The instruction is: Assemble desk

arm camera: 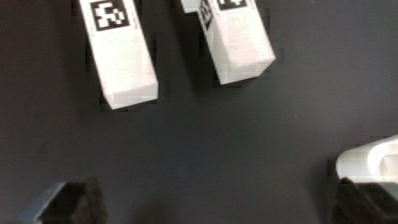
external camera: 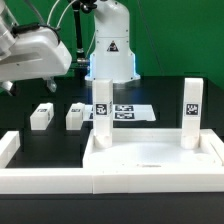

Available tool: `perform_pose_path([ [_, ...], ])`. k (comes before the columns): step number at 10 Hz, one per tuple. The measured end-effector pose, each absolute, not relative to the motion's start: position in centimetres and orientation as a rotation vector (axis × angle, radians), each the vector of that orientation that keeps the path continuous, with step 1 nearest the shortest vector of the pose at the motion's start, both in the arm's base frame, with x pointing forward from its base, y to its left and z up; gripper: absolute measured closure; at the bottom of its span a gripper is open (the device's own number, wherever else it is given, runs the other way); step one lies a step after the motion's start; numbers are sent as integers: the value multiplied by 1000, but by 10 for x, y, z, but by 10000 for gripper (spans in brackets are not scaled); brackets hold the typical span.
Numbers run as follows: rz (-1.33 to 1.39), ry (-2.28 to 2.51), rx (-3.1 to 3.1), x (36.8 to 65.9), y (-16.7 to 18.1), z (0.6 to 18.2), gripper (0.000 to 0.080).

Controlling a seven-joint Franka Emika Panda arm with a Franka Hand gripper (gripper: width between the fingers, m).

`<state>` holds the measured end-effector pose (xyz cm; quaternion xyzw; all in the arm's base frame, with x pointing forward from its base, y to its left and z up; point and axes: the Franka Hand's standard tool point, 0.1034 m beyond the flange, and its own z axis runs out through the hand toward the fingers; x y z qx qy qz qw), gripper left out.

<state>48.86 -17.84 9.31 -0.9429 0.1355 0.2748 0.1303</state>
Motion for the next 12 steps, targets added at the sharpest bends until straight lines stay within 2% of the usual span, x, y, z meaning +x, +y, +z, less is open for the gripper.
perform_pose_path([
  [3,1063,371,-2600,479,-175,85,151],
  [5,1191,455,-2513,459,-173,76,151],
  [9,1196,483,-2520,458,-174,72,151],
  [12,1210,485,-2539,440,-154,53,151],
])
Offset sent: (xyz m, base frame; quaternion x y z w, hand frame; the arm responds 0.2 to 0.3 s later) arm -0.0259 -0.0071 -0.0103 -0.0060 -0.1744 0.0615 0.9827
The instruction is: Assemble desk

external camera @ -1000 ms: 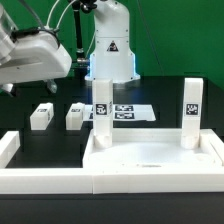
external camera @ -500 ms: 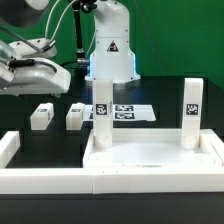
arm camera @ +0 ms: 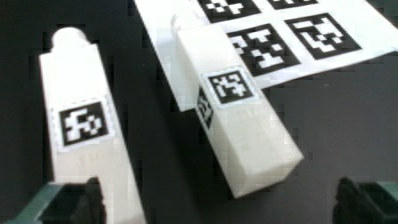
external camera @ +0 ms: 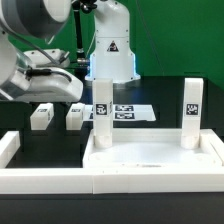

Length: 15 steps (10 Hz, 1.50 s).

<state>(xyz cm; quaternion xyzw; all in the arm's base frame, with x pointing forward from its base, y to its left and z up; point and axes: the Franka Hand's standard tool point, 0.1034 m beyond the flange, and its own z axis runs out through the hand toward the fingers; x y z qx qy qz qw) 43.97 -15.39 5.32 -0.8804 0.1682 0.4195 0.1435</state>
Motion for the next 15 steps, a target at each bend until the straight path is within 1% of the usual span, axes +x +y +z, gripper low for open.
perform_pose_path([
  [1,1203,489,-2551,436,-152,46,151],
  [2,1214,491,-2552,433,-147,43,151],
  [3,1223,502,-2536,431,-147,45,151],
  [4,1225,533,-2502,432,-156,56,151],
  [5,1189,569,-2509,438,-171,61,151],
  [8,1179,594,-2517,442,-176,64,151],
  [11,1183,594,-2517,441,-176,63,151],
  [12,1184,594,-2515,441,-175,62,151],
  [13,1185,643,-2485,438,-168,60,151],
  [15,1202,707,-2435,429,-151,61,151],
])
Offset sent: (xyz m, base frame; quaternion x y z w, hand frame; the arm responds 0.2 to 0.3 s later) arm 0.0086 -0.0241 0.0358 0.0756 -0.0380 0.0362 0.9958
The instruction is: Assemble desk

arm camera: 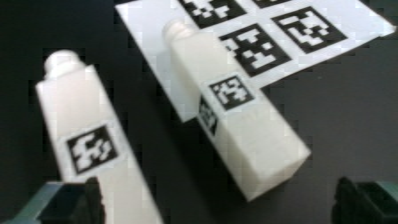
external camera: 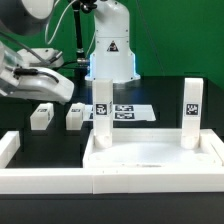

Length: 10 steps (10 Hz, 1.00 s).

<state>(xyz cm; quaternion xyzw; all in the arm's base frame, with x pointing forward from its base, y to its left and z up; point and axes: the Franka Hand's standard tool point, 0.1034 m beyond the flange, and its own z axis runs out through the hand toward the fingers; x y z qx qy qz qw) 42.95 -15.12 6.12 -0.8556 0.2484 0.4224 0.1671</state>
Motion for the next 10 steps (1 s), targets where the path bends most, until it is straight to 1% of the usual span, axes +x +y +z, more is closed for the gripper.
perform_pose_path([
  [2,1207,718,-2432,428,-141,59,151],
  [7,1233,689,-2436,421,-125,37,151],
  [10,1246,677,-2435,420,-118,29,151],
])
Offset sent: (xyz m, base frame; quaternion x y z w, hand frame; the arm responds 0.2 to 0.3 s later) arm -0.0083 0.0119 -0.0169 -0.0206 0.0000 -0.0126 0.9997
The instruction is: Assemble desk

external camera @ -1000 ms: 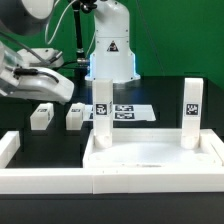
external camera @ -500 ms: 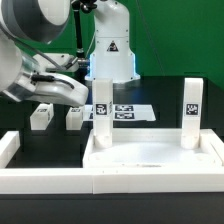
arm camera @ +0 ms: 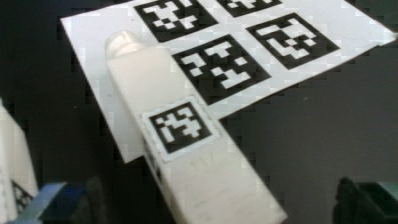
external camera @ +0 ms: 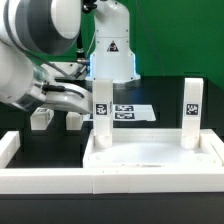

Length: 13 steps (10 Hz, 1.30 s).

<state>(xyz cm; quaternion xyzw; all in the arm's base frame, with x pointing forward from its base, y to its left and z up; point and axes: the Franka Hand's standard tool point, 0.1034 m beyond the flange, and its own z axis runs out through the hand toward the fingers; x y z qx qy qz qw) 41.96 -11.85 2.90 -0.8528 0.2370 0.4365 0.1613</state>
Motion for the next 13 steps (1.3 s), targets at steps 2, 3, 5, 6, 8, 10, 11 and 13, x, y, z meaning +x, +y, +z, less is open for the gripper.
perform_pose_path([
  [2,1252,677,-2435,418,-118,24,151],
  [3,1256,676,-2434,417,-117,23,151],
  [5,1262,675,-2433,416,-116,19,151],
  [6,1263,674,-2433,416,-116,19,151],
  [8,1262,675,-2433,415,-116,19,314],
  [10,1263,675,-2432,415,-116,19,450],
  [11,1263,675,-2432,415,-117,19,518],
  [13,1263,675,-2432,415,-117,19,518],
])
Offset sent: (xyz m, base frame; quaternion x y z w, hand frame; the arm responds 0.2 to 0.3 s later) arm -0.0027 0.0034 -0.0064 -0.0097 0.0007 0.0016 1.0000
